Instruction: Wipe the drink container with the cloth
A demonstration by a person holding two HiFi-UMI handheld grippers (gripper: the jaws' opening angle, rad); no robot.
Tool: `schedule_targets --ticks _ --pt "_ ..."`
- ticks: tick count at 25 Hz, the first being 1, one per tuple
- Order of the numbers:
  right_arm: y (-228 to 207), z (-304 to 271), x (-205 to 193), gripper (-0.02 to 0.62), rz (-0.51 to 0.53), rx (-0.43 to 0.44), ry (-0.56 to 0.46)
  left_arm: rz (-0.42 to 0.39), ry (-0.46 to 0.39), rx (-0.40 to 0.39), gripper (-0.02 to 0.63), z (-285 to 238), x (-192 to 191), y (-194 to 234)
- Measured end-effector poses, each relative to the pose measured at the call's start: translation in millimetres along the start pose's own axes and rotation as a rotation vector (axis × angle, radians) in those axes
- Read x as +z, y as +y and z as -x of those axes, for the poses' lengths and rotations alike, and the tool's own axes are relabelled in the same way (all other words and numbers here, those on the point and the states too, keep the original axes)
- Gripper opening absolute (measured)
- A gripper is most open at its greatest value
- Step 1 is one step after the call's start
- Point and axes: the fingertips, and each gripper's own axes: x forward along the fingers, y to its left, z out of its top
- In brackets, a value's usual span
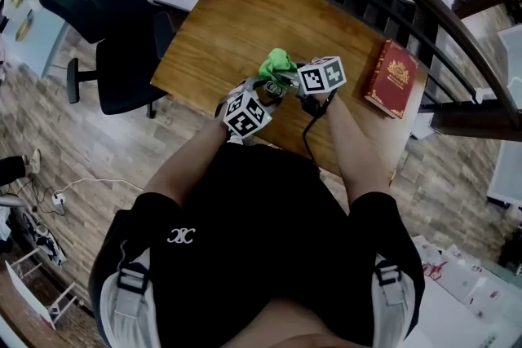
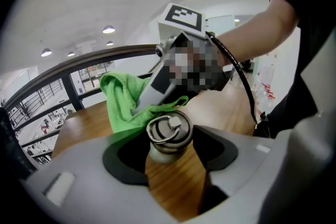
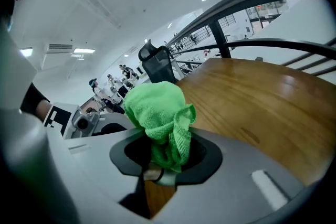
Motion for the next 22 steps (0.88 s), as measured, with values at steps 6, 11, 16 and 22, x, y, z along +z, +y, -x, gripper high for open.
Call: schedule_targets --ticks 6,11,16,22 --pt "-28.4 8.4 -12.2 0.100 -0.089 -0.099 -0.043 0.040 -0.014 -0.003 0.307 -2.7 2.5 5.3" --pt "-42.7 17.2 -25.1 0.100 -0.167 -0.161 -0.088 0.073 -0.037 0.002 0.307 -2.5 6.9 12.1" --pt "-48.0 29.2 -42.2 0.099 -0.199 -0.198 -0.102 0.131 -0.050 0.002 0.307 -7.7 8.9 18.6" --pt "-45.0 45.8 -62.2 0.099 -0.199 -0.238 -0.130 0.203 -0.059 0.014 0.307 -16.3 11.8 28.7"
